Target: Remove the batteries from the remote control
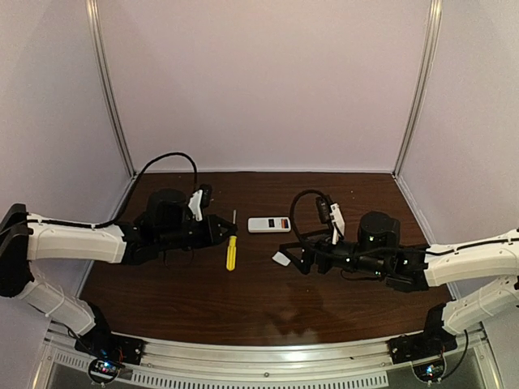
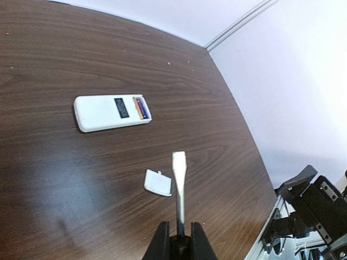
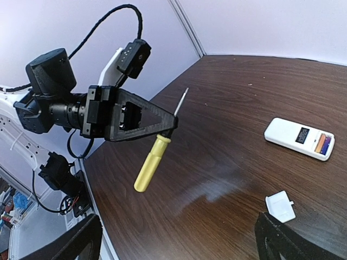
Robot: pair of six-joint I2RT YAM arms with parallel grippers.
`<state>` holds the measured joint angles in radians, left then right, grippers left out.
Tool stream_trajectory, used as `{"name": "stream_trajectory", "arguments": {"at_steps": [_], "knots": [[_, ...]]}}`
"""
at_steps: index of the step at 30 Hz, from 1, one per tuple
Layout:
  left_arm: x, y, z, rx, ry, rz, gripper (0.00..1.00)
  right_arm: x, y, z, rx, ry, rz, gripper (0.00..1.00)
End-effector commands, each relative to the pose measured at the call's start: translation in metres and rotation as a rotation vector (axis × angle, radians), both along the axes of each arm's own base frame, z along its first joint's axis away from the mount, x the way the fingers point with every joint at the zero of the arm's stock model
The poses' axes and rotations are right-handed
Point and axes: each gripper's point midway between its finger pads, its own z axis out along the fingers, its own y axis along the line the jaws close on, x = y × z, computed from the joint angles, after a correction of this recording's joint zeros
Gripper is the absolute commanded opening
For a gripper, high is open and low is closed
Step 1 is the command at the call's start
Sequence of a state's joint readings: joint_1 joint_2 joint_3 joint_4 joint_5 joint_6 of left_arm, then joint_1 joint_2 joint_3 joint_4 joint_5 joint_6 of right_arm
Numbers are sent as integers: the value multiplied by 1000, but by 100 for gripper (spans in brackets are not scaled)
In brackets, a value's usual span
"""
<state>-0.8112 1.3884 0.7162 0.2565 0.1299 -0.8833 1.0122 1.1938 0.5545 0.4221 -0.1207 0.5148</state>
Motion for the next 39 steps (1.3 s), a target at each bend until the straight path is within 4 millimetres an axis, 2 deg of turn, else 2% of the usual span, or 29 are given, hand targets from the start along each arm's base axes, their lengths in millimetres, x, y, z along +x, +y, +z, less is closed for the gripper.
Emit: {"name": "stream_trajectory", "arguments": {"at_steps": [1, 13, 25, 39], "knots": [[1, -13, 37, -206, -56, -28, 0, -3, 19, 31, 59, -102, 17, 99], [1, -22, 70, -431, -98, -56, 0, -4, 35, 30, 67, -123, -35, 98], [3, -29, 84, -490, -104, -77, 0, 6, 40, 30, 71, -114, -86, 96], [0, -32, 93, -576, -108, -107, 0, 18, 86, 30, 66, -98, -52, 87]]}}
